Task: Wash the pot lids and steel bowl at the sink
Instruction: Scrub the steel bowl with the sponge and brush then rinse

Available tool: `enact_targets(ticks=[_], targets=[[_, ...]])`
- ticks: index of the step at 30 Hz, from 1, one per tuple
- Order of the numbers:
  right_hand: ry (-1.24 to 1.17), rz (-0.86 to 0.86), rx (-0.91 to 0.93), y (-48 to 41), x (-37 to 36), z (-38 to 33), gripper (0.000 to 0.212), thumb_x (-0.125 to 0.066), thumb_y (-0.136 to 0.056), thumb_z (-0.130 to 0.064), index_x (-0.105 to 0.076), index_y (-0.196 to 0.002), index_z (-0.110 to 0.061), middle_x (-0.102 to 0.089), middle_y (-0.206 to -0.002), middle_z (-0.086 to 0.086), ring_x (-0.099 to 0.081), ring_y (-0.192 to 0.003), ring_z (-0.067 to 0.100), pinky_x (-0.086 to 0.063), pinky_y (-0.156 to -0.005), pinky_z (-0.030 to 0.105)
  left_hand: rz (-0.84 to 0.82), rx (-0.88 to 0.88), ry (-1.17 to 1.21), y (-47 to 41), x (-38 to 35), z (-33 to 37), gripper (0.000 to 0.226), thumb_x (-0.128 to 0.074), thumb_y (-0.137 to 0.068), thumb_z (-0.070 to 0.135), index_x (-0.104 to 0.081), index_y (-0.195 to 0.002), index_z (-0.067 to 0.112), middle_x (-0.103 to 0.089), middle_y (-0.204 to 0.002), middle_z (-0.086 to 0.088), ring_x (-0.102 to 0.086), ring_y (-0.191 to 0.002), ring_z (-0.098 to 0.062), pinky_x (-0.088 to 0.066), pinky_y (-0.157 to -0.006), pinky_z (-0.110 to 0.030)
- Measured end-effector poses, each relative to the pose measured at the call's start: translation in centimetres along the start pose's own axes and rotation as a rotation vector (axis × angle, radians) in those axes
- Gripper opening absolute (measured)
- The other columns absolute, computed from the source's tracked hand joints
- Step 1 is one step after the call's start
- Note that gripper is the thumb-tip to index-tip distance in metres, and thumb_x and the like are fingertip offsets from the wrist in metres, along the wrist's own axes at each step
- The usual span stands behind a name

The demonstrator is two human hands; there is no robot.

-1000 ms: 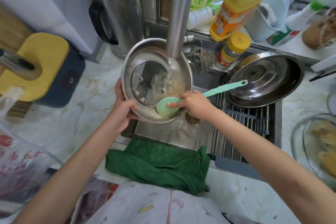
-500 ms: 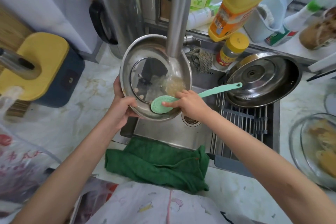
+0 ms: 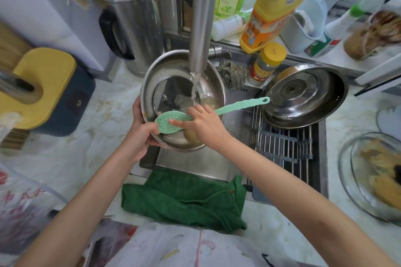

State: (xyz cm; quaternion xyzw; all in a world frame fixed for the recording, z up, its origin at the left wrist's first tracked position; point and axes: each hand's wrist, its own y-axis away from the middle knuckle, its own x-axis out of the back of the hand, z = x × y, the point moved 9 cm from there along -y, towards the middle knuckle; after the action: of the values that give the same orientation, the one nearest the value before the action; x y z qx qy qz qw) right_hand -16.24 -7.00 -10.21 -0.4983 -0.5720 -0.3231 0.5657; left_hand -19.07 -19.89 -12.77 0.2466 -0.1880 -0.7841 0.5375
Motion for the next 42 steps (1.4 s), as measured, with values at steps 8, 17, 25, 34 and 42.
enact_targets(ticks=[8, 17, 25, 34, 42], targets=[[-0.159, -0.021, -0.203, 1.6, 0.4, 1.4, 0.06, -0.064, -0.08, 0.0, -0.06, -0.129, -0.034, -0.037, -0.078, -0.003, -0.033, -0.069, 0.017, -0.024, -0.064, 0.029, -0.008, -0.059, -0.076, 0.5, -0.4, 1.2, 0.094, -0.037, -0.075, -0.018, -0.025, -0.128, 0.059, -0.049, -0.127, -0.004, -0.06, -0.101, -0.034, -0.057, -0.049, -0.043], [0.003, -0.365, -0.597, 3.2, -0.9, 8.2, 0.063, -0.044, -0.092, -0.01, -0.031, -0.148, -0.037, -0.054, -0.107, 0.011, -0.052, -0.102, 0.031, -0.032, -0.069, 0.034, 0.044, -0.113, -0.029, 1.1, 0.2, 0.5, 0.097, -0.045, -0.06, -0.004, -0.028, -0.125, 0.067, -0.038, -0.139, 0.0, -0.055, -0.111, -0.041, -0.056, -0.05, -0.045], [-0.762, -0.819, -0.731, 4.9, -4.7, 1.1, 0.049, -0.042, -0.092, -0.007, -0.056, -0.134, -0.027, -0.064, -0.11, -0.003, -0.062, -0.084, 0.02, -0.042, -0.063, 0.02, 0.132, -0.137, -0.013, -0.4, -0.2, -0.9, 0.1, -0.037, -0.074, -0.023, -0.016, -0.146, 0.045, -0.043, -0.134, 0.004, -0.056, -0.108, -0.033, -0.054, -0.045, -0.037], [-0.998, -0.877, -0.763, 6.0, -5.1, 0.1, 0.05, -0.041, -0.096, -0.006, -0.052, -0.136, -0.034, -0.056, -0.077, -0.009, -0.034, -0.048, 0.01, -0.03, -0.043, 0.02, 0.134, -0.057, 0.093, -1.1, 0.7, -2.7, 0.098, -0.041, -0.076, -0.017, -0.013, -0.147, 0.045, -0.038, -0.147, -0.003, -0.059, -0.103, -0.027, -0.058, -0.053, -0.044], [0.132, -0.602, -0.664, 5.5, -3.3, 7.3, 0.059, -0.043, -0.095, -0.011, -0.029, -0.149, -0.031, -0.055, -0.118, 0.011, -0.063, -0.092, 0.028, -0.038, -0.063, 0.031, 0.1, -0.11, 0.028, -0.6, 0.4, -1.5, 0.098, -0.043, -0.074, -0.013, -0.013, -0.147, 0.044, -0.037, -0.142, 0.005, -0.059, -0.103, -0.019, -0.055, -0.063, -0.063]])
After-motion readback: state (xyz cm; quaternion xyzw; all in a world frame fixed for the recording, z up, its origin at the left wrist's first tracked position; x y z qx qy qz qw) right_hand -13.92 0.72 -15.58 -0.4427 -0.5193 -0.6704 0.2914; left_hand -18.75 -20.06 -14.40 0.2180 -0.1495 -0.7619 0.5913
